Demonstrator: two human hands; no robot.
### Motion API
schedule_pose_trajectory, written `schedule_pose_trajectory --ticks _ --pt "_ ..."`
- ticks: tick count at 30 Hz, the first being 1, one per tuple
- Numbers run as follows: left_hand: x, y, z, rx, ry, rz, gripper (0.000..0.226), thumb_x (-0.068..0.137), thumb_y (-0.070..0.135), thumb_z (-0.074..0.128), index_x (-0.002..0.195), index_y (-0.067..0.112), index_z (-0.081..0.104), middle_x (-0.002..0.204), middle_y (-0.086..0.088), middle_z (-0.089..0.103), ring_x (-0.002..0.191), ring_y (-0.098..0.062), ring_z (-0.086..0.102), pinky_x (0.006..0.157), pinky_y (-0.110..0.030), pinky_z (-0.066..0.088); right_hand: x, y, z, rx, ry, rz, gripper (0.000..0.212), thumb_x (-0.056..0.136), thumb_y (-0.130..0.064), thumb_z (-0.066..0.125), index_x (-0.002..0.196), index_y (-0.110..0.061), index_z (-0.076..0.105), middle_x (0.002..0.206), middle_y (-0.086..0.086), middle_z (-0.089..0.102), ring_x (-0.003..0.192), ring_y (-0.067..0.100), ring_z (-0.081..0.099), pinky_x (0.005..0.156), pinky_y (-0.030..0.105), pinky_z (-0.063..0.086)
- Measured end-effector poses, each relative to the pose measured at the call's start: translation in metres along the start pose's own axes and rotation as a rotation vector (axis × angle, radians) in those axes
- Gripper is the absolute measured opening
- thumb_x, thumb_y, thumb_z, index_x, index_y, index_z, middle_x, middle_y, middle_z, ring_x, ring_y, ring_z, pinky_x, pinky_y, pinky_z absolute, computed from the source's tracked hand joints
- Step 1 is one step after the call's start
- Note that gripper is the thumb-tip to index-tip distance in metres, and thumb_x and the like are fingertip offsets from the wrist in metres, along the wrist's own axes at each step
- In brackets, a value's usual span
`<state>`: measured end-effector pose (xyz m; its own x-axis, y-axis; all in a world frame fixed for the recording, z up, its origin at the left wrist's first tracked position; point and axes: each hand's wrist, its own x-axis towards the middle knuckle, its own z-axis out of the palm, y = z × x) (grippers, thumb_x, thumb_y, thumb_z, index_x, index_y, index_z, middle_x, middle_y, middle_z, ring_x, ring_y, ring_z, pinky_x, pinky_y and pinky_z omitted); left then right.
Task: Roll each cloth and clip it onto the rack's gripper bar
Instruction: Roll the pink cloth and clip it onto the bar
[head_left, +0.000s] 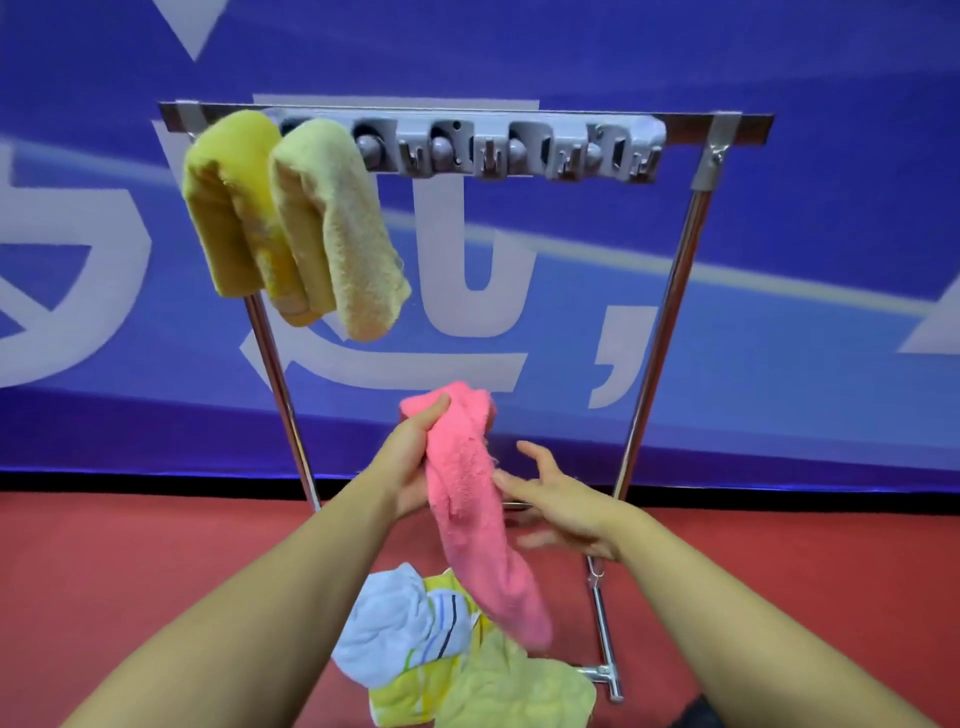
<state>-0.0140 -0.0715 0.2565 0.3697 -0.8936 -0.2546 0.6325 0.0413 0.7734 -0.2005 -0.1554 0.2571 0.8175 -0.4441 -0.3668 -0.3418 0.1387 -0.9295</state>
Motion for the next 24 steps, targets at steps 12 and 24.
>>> schedule_pose_trajectory --ticks 12,24 --pt "-0.033 0.019 0.018 0.490 0.080 0.082 0.049 0.109 0.047 0.035 0.122 0.013 0.068 0.111 -0.013 0.077 0.108 -0.028 0.073 0.102 -0.048 0.053 0.026 -0.036 0.044 0.548 0.256 -0.345 0.041 0.103 -0.005 0.051 0.141 -0.020 0.054 0.132 0.018 0.064 0.115 0.029 0.068 0.092 0.038 0.058" --pt "-0.040 0.033 0.026 0.642 0.186 0.374 0.035 0.109 0.044 0.037 0.111 0.030 0.068 0.124 0.002 0.070 0.115 -0.008 0.064 0.103 -0.029 0.045 0.009 -0.058 0.041 0.787 0.354 -0.345 0.030 0.106 -0.014 0.044 0.128 -0.010 0.063 0.123 0.020 0.069 0.108 0.030 0.068 0.098 0.046 0.053"
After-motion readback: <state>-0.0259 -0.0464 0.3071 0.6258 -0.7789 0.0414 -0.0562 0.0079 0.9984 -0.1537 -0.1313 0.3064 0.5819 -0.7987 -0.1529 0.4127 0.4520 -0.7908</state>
